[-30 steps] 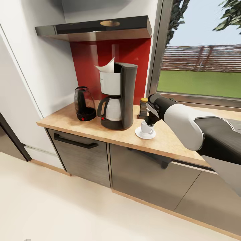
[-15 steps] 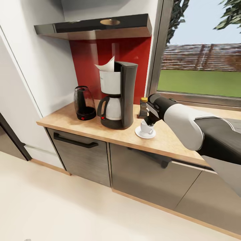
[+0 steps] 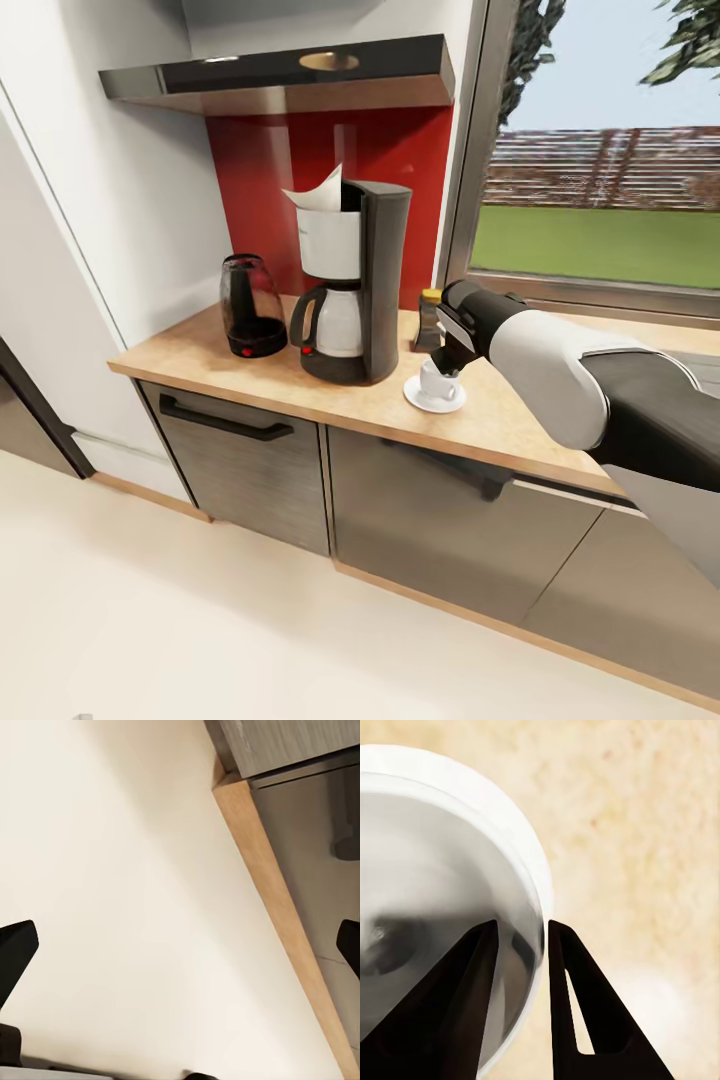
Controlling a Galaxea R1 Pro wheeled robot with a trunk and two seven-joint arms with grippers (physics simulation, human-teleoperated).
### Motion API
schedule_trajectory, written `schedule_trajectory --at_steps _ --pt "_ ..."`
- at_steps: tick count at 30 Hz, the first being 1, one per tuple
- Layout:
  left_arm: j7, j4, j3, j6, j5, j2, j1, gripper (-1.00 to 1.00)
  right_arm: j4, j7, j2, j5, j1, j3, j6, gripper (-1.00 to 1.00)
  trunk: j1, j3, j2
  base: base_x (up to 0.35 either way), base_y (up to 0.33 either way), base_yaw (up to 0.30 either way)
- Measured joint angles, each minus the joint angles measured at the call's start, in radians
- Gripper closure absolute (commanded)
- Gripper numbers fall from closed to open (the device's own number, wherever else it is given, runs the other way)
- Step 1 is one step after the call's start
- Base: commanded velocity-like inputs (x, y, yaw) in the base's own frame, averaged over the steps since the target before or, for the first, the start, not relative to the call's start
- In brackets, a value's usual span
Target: Set up a coffee station on the kitchen countertop: keep the coffee maker on the countertop, move the bottle of coffee from the kitchen shelf to the counter next to the coffee maker, place a paper coffee filter on top of the coffee maker, put the saucer next to the coffee maker with the coffee cup on the saucer, and place the electric kettle next to the coffee maker.
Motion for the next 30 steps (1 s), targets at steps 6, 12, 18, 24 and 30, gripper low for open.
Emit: schedule_trajectory --at_steps 6,12,18,24,30 --pt "0.000 0.000 0.000 0.000 0.000 0.000 0.000 -1.00 0.000 0.000 0.000 0.000 0.000 0.000 0.000 1.00 0.000 -0.001 0.000 0.000 0.000 0.000" --pt "0.000 0.000 0.000 0.000 0.000 0.000 0.000 -1.00 0.000 0.000 -0.001 0.000 0.000 0.000 0.000 1.00 0.000 -0.002 0.000 0.000 0.000 0.000" --pt "0.000 0.000 0.000 0.000 0.000 0.000 0.000 -1.00 -0.001 0.000 -0.001 0.000 0.000 0.000 0.000 1.00 0.000 -0.004 0.000 0.000 0.000 0.000" --pt "0.000 0.000 0.000 0.000 0.000 0.000 0.000 -1.00 -0.001 0.000 -0.001 0.000 0.000 -0.001 0.000 1.00 0.000 -0.005 0.000 0.000 0.000 0.000" --pt "0.000 0.000 0.000 0.000 0.000 0.000 0.000 -1.00 -0.001 0.000 -0.001 0.000 -0.001 0.000 0.000 1.00 0.000 -0.006 0.000 0.000 0.000 0.000"
